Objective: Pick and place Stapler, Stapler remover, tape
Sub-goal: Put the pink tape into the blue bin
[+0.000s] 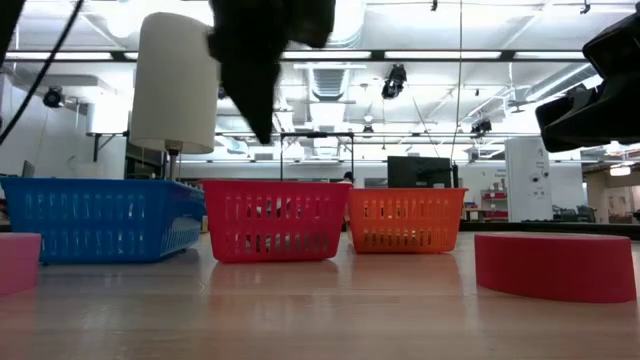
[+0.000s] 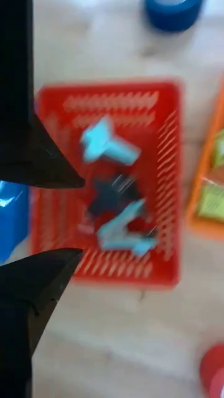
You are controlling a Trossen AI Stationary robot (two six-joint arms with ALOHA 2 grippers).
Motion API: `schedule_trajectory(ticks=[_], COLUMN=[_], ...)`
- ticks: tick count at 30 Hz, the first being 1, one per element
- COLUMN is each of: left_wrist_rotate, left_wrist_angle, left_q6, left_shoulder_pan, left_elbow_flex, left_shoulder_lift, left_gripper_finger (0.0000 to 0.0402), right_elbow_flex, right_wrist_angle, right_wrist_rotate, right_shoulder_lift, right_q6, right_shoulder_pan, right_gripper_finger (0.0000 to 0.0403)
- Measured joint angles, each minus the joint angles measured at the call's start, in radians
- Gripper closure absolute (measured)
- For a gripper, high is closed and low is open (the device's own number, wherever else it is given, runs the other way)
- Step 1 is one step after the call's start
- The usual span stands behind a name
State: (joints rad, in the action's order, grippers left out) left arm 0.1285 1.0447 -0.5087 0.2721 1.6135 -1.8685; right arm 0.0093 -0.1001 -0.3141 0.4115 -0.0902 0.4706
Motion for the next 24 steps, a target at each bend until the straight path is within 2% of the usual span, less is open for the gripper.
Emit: schedule_trajectory(ticks=[10, 16, 19, 24], left_wrist_rotate=[-0.033, 0.006, 0.052, 0.052], left_wrist_angle=[0.102, 0.100, 0.097, 0.054], left_q6=[-0.399, -0.579, -0.658, -0.800], left_shoulder_pan=[0.266, 0.395, 0.442, 0.488], left_elbow_flex=[0.000, -0.008, -0.041, -0.160], left_shoulder_lift=[0.014, 0.014, 0.014, 0.014], left_gripper_finger=[0.0236, 0.0236, 0.0236, 0.0236], right_elbow_flex=[0.000, 0.000, 0.000, 0.000], right_wrist_angle=[-0.011, -0.032, -0.047, -0.047], right_wrist_rotate=[-0.002, -0.002, -0.002, -0.001], right_shoulder_lift=[0.008, 0.008, 0.008, 0.008], right_q6=[0.027, 0.042, 0.041, 0.027], right_shoulder_pan=[0.000, 0.000, 0.000, 0.000], right_gripper_finger=[0.0394, 0.0394, 0.0394, 0.0394])
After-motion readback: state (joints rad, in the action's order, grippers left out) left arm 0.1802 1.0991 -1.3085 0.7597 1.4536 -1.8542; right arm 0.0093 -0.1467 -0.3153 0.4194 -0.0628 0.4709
